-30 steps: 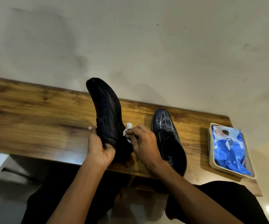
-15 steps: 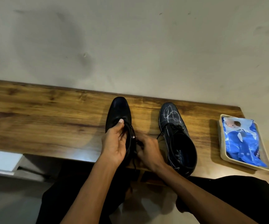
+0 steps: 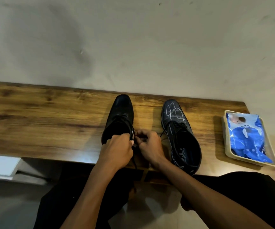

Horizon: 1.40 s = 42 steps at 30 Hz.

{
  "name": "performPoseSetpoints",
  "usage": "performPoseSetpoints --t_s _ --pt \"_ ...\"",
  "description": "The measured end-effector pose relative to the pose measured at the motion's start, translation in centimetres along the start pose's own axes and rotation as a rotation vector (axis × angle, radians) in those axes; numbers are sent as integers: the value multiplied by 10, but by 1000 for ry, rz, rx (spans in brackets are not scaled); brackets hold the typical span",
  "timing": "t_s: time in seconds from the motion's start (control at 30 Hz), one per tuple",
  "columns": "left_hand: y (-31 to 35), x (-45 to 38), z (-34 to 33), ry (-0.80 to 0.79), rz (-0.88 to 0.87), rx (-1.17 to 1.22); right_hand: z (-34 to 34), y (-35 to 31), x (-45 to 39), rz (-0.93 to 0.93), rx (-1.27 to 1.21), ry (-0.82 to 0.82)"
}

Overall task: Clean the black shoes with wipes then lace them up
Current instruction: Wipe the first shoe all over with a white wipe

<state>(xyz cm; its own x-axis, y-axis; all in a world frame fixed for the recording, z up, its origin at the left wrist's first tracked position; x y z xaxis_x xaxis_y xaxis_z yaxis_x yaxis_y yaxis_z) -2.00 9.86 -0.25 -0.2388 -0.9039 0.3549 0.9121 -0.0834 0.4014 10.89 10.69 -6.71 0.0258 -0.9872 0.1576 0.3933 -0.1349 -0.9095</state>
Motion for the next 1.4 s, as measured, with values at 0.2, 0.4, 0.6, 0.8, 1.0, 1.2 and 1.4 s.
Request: performPoseSetpoints --t_s 0.2,0.4,0.6,0.8,1.0,1.2,1.4 --pt "4 11 23 153 -237 468 41 -45 -12 219 78 230" --pt "16 21 32 230 -222 786 63 -79 -8 280 300 83" --pt "15 25 36 285 -204 802 85 -114 20 222 459 -301" --pt "19 25 43 306 -182 876 94 -137 50 289 499 -451" --pt "32 29 48 275 -207 960 105 -124 27 334 470 -241" --pt "45 30 51 251 -211 1089 116 -123 21 314 447 -151" --pt "51 28 52 273 -117 1215 131 -152 52 382 544 -211"
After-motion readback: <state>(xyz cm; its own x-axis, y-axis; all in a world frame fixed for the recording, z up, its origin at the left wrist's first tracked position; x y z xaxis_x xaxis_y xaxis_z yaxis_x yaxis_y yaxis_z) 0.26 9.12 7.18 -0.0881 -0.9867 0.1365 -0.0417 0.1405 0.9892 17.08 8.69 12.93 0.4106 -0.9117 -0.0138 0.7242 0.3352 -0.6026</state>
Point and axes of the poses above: each hand's wrist, its own x-axis away from the middle knuckle, its own z-axis out of the back of the hand, y = z × x, the point moved 5 cm from there along -x, towards the middle knuckle, and after that the axes turned 8 degrees about -y, right-handed, at the moved point
